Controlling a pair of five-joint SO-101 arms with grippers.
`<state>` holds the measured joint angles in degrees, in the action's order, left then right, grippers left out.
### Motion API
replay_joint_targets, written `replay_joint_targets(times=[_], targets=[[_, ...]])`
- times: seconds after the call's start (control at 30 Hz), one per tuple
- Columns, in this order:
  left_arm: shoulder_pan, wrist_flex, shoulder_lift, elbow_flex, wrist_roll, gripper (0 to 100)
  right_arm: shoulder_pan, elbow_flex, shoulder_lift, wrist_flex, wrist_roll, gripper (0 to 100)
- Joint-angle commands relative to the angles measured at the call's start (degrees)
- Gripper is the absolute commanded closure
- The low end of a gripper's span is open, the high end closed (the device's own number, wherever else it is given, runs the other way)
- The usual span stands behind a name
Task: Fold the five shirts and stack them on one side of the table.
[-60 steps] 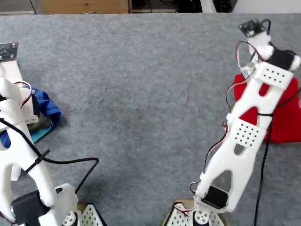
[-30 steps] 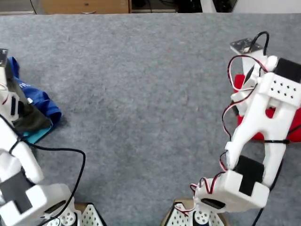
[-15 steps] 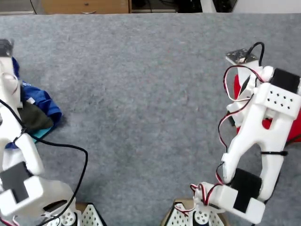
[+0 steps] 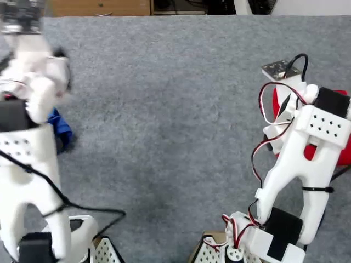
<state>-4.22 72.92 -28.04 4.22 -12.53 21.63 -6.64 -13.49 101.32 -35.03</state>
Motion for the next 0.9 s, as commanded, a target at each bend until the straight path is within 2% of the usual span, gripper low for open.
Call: replay_joint_targets(times=[0.0,0.2,0.37,0.47,0.57,0.63,0.73,0.87], targets=[[12.3,1.0,-3.5,2.9,5.9,98,0.3,-1.2,-2.5,0.8,0.6,99.5],[30.0,0.4,-3.6,2.6,12.0,98,0.3,-4.4,-4.6,0.8,0.6,99.5],[44.5,1.0,-3.7,2.5,12.3,98,0.3,-7.3,-4.4,0.7,0.4,99.5],[49.9,3.9,-4.0,2.7,11.2,98,0.3,-7.8,-4.6,0.7,0.4,99.5],[50.5,8.5,-3.6,2.5,6.6,98,0.3,-7.8,-4.7,0.7,0.4,99.5],[49.8,10.7,-3.6,2.2,6.2,94,0.3,-7.8,-4.6,0.7,0.3,99.5],[44.8,11.5,-3.7,0.9,6.2,84,0.1,-7.8,-4.3,0.7,0.3,99.4],[37.9,11.4,-3.6,0.7,5.7,83,-0.1,-7.8,-4.3,-0.2,0.2,99.4]])
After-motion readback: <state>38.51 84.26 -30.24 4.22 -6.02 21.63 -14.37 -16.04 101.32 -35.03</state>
